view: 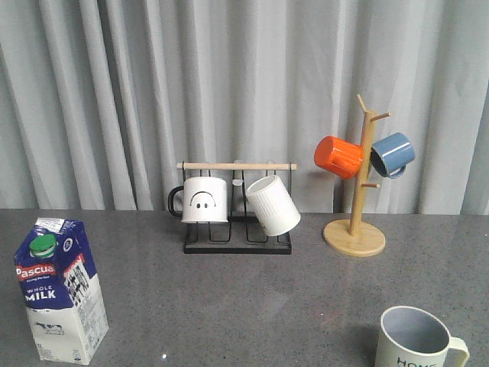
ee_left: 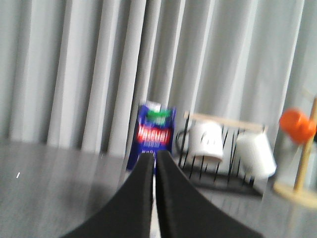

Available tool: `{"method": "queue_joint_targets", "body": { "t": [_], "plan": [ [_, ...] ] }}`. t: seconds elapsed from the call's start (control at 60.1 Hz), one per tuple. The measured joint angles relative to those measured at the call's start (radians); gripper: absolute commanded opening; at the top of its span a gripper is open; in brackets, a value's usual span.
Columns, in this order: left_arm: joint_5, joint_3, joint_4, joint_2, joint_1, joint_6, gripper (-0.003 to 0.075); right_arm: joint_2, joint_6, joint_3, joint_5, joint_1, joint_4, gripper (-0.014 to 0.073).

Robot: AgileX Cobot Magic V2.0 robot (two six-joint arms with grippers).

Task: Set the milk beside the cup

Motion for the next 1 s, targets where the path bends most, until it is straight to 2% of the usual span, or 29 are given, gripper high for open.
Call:
{"method": "queue_joint_targets", "body": {
  "t": [0.083, 0.166, 0.299, 0.366, 0.449, 0.582, 0.649, 0.765, 0.865, 0.998],
  "plan": [
    [-0.085, 0.0, 0.0, 0.0, 0.0, -0.04, 0.0017, 0.0, 0.0, -0.034, 0.029, 0.0, -0.002, 0.009],
    [-0.105, -0.001, 0.0, 0.0, 0.0, -0.066, 0.0044, 0.0, 0.0, -0.116, 0.082, 0.0, -0.032, 0.0174],
    [-0.04, -0.065, -0.002, 0.0, 0.0, -0.074, 0.0109, 0.051, 0.0, -0.241, 0.148, 0.0, -0.11, 0.0405],
    [0.0, -0.108, -0.002, 0.0, 0.0, -0.075, 0.0146, 0.098, 0.0, -0.298, 0.174, 0.0, -0.133, 0.0493],
    [0.04, -0.156, -0.005, 0.0, 0.0, -0.079, 0.0188, 0.165, 0.0, -0.357, 0.18, 0.0, -0.137, 0.0558],
    [0.014, -0.208, -0.032, 0.0, 0.0, -0.101, 0.0216, 0.211, 0.002, -0.394, 0.1, 0.0, -0.134, 0.0563],
    [0.024, -0.235, -0.035, -0.001, 0.0, -0.104, 0.0221, 0.229, 0.002, -0.429, 0.104, 0.0, -0.134, 0.0561],
    [0.183, -0.335, -0.032, 0.045, 0.0, -0.104, 0.0224, 0.323, -0.023, -0.541, 0.249, 0.0, -0.168, 0.0561],
    [0.358, -0.431, -0.014, 0.173, 0.0, -0.101, 0.0227, 0.415, -0.058, -0.643, 0.4, 0.0, -0.18, 0.056],
    [0.467, -0.521, 0.001, 0.332, 0.0, -0.1, 0.023, 0.525, -0.107, -0.679, 0.573, 0.0, -0.143, 0.056]
  ]
}}
